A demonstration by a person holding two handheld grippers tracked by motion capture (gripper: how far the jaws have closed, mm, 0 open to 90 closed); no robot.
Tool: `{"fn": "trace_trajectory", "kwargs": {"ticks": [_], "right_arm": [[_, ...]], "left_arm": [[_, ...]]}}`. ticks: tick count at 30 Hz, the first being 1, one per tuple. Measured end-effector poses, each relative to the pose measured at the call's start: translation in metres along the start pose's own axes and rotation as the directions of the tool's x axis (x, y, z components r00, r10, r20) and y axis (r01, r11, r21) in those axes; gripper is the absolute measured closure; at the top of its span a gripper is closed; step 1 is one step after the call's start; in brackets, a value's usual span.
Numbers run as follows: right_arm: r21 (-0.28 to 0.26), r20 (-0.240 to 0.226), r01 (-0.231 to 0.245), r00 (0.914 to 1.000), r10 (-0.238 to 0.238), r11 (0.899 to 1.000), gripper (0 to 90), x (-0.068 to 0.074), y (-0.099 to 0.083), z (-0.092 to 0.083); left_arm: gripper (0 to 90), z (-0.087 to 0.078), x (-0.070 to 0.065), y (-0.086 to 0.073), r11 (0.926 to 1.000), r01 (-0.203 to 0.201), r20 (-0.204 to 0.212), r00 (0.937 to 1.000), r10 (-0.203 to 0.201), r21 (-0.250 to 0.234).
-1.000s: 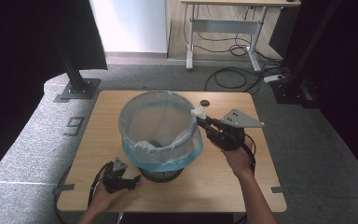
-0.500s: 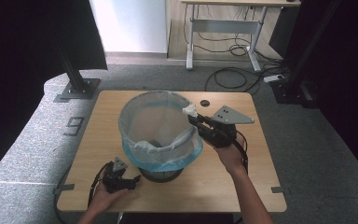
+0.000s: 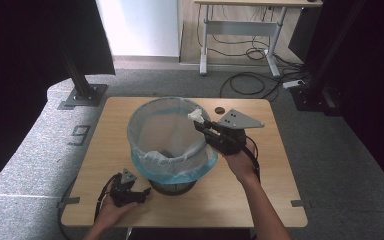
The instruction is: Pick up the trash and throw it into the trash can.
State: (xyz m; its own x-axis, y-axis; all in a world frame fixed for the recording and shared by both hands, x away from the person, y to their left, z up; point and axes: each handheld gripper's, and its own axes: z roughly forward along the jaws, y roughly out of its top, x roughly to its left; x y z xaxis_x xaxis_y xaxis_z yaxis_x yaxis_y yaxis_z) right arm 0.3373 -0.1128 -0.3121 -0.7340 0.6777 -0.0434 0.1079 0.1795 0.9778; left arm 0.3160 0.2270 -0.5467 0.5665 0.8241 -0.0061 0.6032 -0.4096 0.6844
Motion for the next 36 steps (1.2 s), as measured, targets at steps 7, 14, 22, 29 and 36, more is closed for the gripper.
{"fn": "trace_trajectory", "kwargs": {"ticks": [7, 14, 22, 29, 36], "right_arm": [[0.012, -0.010, 0.001, 0.9999, 0.000, 1.000, 79.3, 0.004, 0.004, 0.011], [0.019, -0.024, 0.008, 0.9997, -0.008, 1.000, 78.9, 0.008, 0.008, 0.018], [0.035, -0.032, 0.001, 0.9995, 0.000, 0.999, 77.4, 0.011, 0.010, 0.028], [0.028, -0.019, -0.021, 0.9996, 0.022, 0.999, 43.4, 0.012, 0.009, 0.033], [0.024, 0.010, -0.018, 0.9998, 0.018, 1.000, 34.4, 0.009, 0.006, 0.023]], "left_arm": [[14.4, 0.000, 0.000, 0.000, 1.0000, 0.000, 0.000, 1.0000, 0.000, 0.000], [14.4, 0.000, 0.000, 0.000, 1.0000, 0.002, 0.002, 1.0000, -0.002, -0.001], [14.4, 0.000, 0.000, 0.000, 1.0000, 0.002, 0.001, 1.0000, -0.002, 0.000], [14.4, 0.000, 0.000, 0.000, 1.0000, 0.002, 0.002, 1.0000, -0.002, -0.001], [14.4, 0.000, 0.000, 0.000, 1.0000, 0.002, 0.002, 1.0000, -0.002, -0.001]]}}
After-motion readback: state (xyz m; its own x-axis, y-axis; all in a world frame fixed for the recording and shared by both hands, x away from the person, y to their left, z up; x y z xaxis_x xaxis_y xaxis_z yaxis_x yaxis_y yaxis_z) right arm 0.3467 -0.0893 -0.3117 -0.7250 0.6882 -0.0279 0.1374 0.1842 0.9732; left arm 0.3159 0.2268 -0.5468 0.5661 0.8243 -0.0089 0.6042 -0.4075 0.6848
